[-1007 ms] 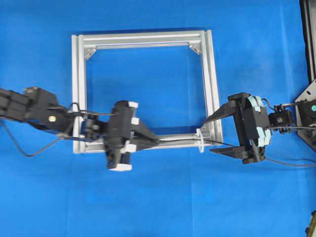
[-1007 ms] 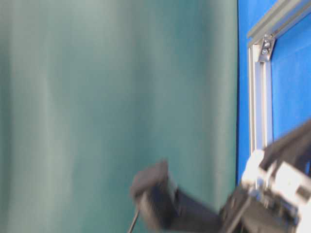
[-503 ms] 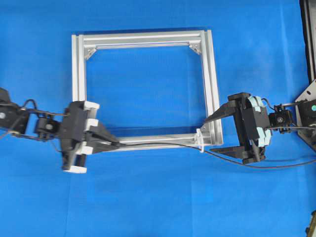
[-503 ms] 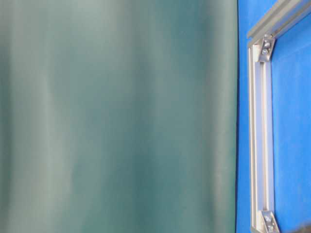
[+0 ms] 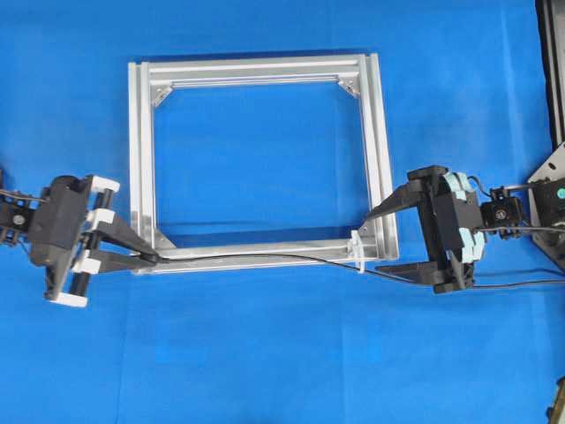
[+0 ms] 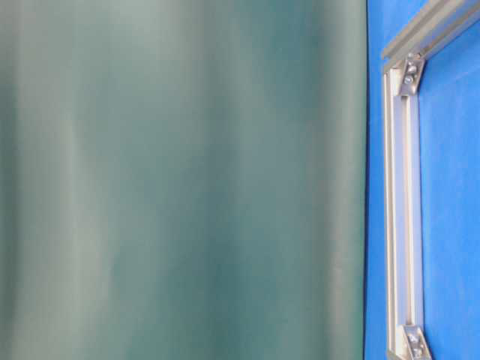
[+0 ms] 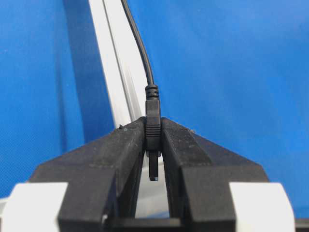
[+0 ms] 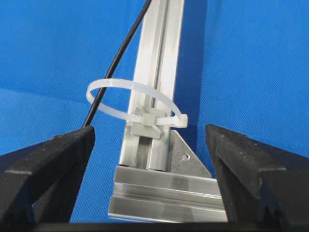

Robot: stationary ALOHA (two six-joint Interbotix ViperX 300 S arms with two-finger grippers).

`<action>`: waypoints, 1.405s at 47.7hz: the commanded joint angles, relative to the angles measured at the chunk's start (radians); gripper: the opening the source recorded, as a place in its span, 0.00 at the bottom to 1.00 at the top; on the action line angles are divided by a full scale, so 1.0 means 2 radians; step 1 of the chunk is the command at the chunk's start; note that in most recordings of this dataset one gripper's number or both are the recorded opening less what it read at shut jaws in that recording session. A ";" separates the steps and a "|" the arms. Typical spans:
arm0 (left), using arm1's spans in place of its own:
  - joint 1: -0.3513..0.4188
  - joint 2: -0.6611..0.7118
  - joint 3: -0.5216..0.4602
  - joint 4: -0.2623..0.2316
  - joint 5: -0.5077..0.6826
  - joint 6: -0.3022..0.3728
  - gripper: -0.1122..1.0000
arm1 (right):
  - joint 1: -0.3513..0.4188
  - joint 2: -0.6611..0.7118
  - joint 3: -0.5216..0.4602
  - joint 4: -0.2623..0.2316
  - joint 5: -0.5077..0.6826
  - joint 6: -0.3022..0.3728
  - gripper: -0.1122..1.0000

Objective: Insert the wire through the string loop located on the right side.
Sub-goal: 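Open the right gripper and hold the cable taut with the left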

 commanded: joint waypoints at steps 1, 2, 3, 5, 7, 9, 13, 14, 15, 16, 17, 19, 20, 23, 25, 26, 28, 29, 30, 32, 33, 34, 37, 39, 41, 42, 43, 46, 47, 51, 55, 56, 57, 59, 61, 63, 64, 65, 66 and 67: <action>-0.003 -0.019 0.002 0.000 0.004 0.001 0.17 | 0.001 -0.007 -0.005 -0.001 -0.004 -0.001 0.84; -0.003 -0.020 0.002 0.000 0.006 0.002 0.17 | 0.001 -0.007 -0.005 0.000 -0.004 -0.001 0.84; -0.003 -0.021 0.003 0.000 0.008 0.002 0.17 | 0.001 -0.007 -0.005 -0.001 -0.004 -0.001 0.84; -0.003 -0.021 0.003 0.000 0.014 0.002 0.17 | 0.001 -0.007 -0.005 -0.001 -0.004 -0.001 0.84; -0.003 -0.021 0.003 0.000 0.020 0.001 0.17 | 0.001 -0.007 -0.005 0.000 -0.004 -0.001 0.84; -0.003 -0.020 0.001 0.001 0.026 0.001 0.17 | 0.001 -0.007 -0.005 0.000 -0.004 -0.001 0.84; -0.003 -0.019 0.000 0.000 0.037 0.001 0.18 | 0.001 -0.007 -0.005 -0.001 -0.002 -0.001 0.84; -0.002 -0.019 0.000 0.000 0.039 0.001 0.18 | 0.002 -0.007 -0.005 -0.001 -0.002 -0.001 0.84; -0.002 -0.019 0.000 0.000 0.041 0.001 0.18 | 0.001 -0.007 -0.005 -0.001 -0.002 -0.001 0.84; -0.001 -0.019 0.001 0.000 0.042 0.001 0.18 | 0.001 -0.007 -0.005 -0.001 -0.002 -0.001 0.84; 0.000 -0.020 0.002 0.000 0.043 0.001 0.18 | 0.001 -0.007 -0.005 -0.001 -0.002 0.000 0.84; 0.002 -0.021 0.004 0.000 0.044 0.001 0.18 | 0.001 -0.007 -0.006 -0.001 -0.002 0.000 0.84; 0.003 -0.022 0.005 0.000 0.044 0.001 0.18 | 0.001 -0.007 -0.006 0.000 -0.002 0.000 0.84; 0.007 -0.025 0.007 0.000 0.044 0.000 0.24 | 0.001 -0.007 -0.006 -0.001 -0.001 0.000 0.84; 0.008 -0.026 0.008 0.000 0.044 0.001 0.33 | 0.001 -0.007 -0.007 0.000 -0.001 0.000 0.84; 0.008 -0.025 0.008 0.000 0.044 0.001 0.39 | 0.001 -0.007 -0.007 0.000 -0.001 0.000 0.84; 0.008 -0.025 0.008 0.000 0.044 0.001 0.51 | 0.001 -0.007 -0.007 -0.001 -0.001 0.001 0.84; 0.009 -0.025 0.008 0.000 0.044 0.001 0.57 | 0.001 -0.007 -0.007 -0.001 -0.001 0.001 0.84; 0.009 -0.025 0.008 0.000 0.045 0.002 0.63 | 0.001 -0.007 -0.007 0.000 -0.001 0.001 0.84; 0.009 -0.025 0.008 0.000 0.047 0.002 0.75 | 0.001 -0.007 -0.007 -0.001 0.000 0.001 0.84; 0.010 -0.025 0.008 0.000 0.047 0.002 0.80 | 0.001 -0.007 -0.007 -0.001 0.000 0.001 0.84; 0.012 -0.025 0.008 0.000 0.047 0.002 0.84 | 0.001 -0.007 -0.007 -0.001 0.001 0.001 0.84; 0.015 -0.025 0.008 0.000 0.047 0.002 0.91 | 0.001 -0.007 -0.007 -0.001 0.002 0.001 0.84; 0.016 -0.026 0.008 0.000 0.047 0.002 0.91 | 0.001 -0.007 -0.007 -0.001 0.002 0.001 0.84; 0.017 -0.026 0.007 0.000 0.047 0.002 0.89 | 0.001 -0.007 -0.007 -0.001 0.003 0.001 0.84; 0.017 -0.026 0.006 0.000 0.047 0.002 0.89 | 0.001 -0.007 -0.007 -0.001 0.003 0.001 0.84; 0.017 -0.026 0.005 0.000 0.047 0.002 0.89 | 0.001 -0.007 -0.007 -0.001 0.003 0.001 0.84; 0.017 -0.026 0.004 0.000 0.048 0.002 0.90 | 0.001 -0.008 -0.007 0.000 0.002 0.001 0.84; 0.017 -0.027 0.003 0.000 0.047 0.002 0.90 | 0.001 -0.010 -0.008 -0.001 0.003 0.001 0.84; 0.017 -0.032 -0.002 0.000 0.047 0.002 0.90 | 0.001 -0.021 -0.009 -0.001 0.010 0.001 0.84; 0.017 -0.041 -0.009 0.000 0.051 0.002 0.90 | 0.000 -0.043 -0.012 -0.001 0.029 0.001 0.84; 0.017 -0.044 -0.010 0.000 0.052 0.002 0.90 | 0.000 -0.048 -0.012 -0.001 0.035 0.001 0.84; 0.018 -0.047 -0.011 0.000 0.054 0.002 0.90 | -0.001 -0.054 -0.012 0.000 0.040 0.001 0.84; 0.017 -0.052 -0.014 0.000 0.060 0.002 0.90 | -0.001 -0.065 -0.013 -0.001 0.051 0.001 0.84; 0.017 -0.057 -0.015 0.000 0.064 0.002 0.90 | -0.001 -0.078 -0.014 0.000 0.063 0.001 0.84; 0.017 -0.061 -0.018 0.000 0.069 0.002 0.90 | -0.001 -0.093 -0.015 -0.001 0.076 0.001 0.84; 0.017 -0.061 -0.018 0.000 0.071 0.002 0.90 | -0.001 -0.098 -0.015 0.000 0.081 0.001 0.84; 0.017 -0.063 -0.020 0.000 0.074 0.002 0.90 | -0.001 -0.104 -0.015 0.000 0.084 0.001 0.84; 0.017 -0.064 -0.021 0.000 0.075 0.002 0.90 | -0.001 -0.110 -0.015 -0.001 0.089 0.001 0.84; 0.017 -0.065 -0.023 0.000 0.077 0.002 0.90 | -0.001 -0.115 -0.015 0.000 0.092 0.001 0.84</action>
